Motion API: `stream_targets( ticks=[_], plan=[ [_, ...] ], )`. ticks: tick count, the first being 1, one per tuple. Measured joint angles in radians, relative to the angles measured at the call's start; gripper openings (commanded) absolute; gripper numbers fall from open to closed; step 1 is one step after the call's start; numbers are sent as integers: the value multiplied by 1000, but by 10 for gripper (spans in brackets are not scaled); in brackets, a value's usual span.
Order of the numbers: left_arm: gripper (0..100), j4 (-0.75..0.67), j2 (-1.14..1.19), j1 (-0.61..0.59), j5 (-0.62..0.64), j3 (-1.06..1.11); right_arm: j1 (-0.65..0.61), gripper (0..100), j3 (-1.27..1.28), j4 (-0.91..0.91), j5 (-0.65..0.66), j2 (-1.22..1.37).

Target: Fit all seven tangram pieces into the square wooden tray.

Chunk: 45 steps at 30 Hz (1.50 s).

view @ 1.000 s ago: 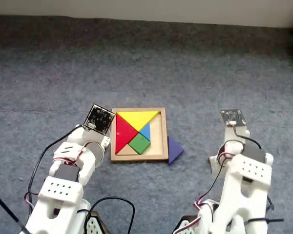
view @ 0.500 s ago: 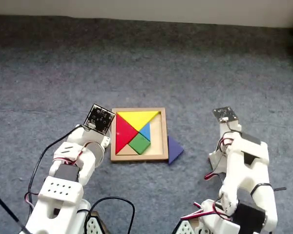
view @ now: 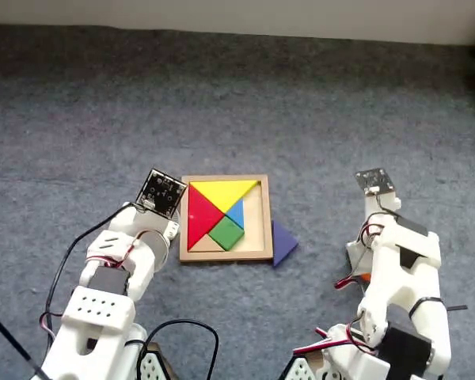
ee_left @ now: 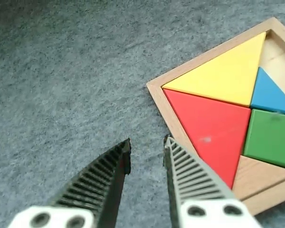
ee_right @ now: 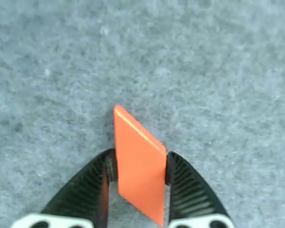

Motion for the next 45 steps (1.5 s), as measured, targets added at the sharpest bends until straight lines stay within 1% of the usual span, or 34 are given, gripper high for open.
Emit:
stream_targets(
  ticks=[4,7,13,17,21,29,34,36,39,40,43,45],
  plan=[
    [130,0,0,0,0,0,-31,5,3,83,0,-112],
    [130,0,0,0,0,0,-101,8,5,129,-21,-204],
    [130,0,0,0,0,0,-278,9,5,150,-276,-327],
    [130,0,0,0,0,0,-413,9,5,152,-402,-354],
    [130,0,0,0,0,0,-523,9,-9,152,-506,-354],
    [130,0,0,0,0,0,-680,9,-83,152,-634,-354],
    [130,0,-2,0,0,0,-746,12,-106,132,-661,-354],
    [130,0,-6,0,0,0,-749,55,-107,83,-661,-354],
    [130,0,-6,-14,0,0,-752,162,-109,43,-661,-341],
    [130,0,-6,-26,0,0,-753,180,-109,40,-661,-322],
    [130,0,-6,-48,0,0,-753,185,-124,40,-661,-241],
    [130,0,-6,-48,0,0,-753,185,-167,77,-661,-216]
  ],
)
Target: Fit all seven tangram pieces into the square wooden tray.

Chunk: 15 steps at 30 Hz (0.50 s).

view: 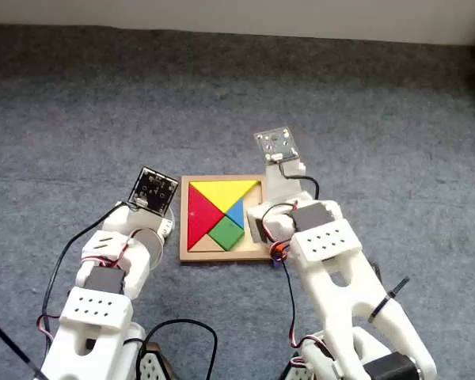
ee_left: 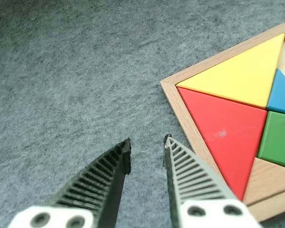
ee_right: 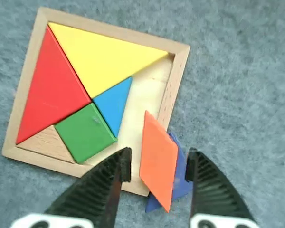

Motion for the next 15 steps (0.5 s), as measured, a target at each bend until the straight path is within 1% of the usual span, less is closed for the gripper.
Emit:
stream_targets(
  ticks=[4,7,12,15],
  plan=[
    [130,0,0,0,0,0,0,185,-103,143,0,3],
    [130,0,0,-2,0,0,52,185,-158,219,0,-20],
    [130,0,0,-9,0,0,167,185,-175,238,0,-66],
    [130,0,0,-9,0,0,167,185,-106,212,0,-68]
  ],
)
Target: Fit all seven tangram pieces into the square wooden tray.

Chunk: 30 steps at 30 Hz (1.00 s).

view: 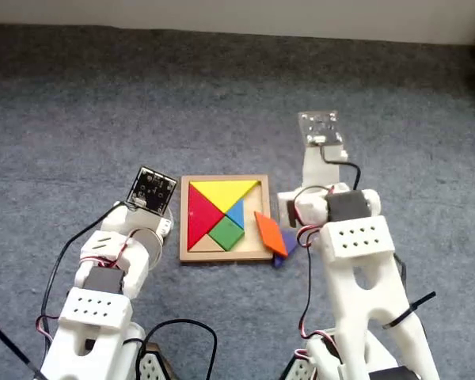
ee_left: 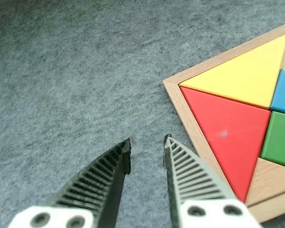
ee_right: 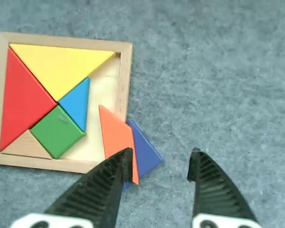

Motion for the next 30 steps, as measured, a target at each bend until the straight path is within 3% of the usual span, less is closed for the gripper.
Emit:
stream_targets(
  ticks=[13,30],
  plan=[
    [130,0,0,0,0,0,-239,184,270,-288,0,-3],
    [130,0,0,0,0,0,-181,184,270,-371,0,-3]
  ],
)
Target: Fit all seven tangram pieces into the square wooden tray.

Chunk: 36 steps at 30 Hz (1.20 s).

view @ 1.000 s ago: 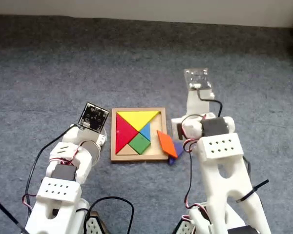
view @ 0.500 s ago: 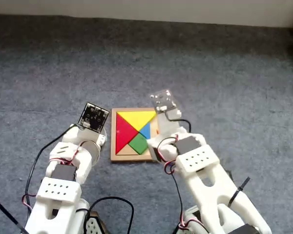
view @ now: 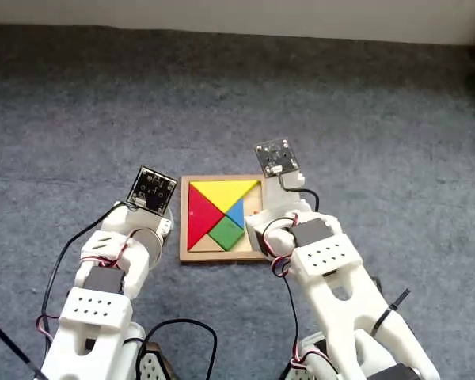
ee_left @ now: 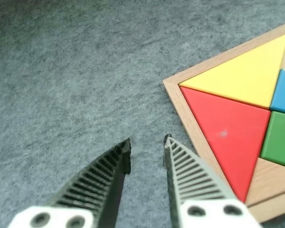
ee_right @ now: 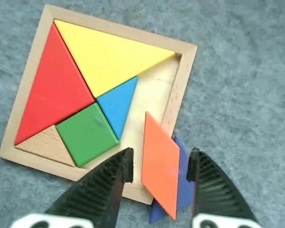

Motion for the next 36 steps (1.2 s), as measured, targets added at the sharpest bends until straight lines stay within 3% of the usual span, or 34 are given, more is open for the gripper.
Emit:
stream_targets(
  ticks=[10,36],
  plan=[
    [130,0,0,0,0,0,2,184,34,-71,0,173],
    [130,0,0,12,0,0,86,184,-74,-32,0,201]
  ],
)
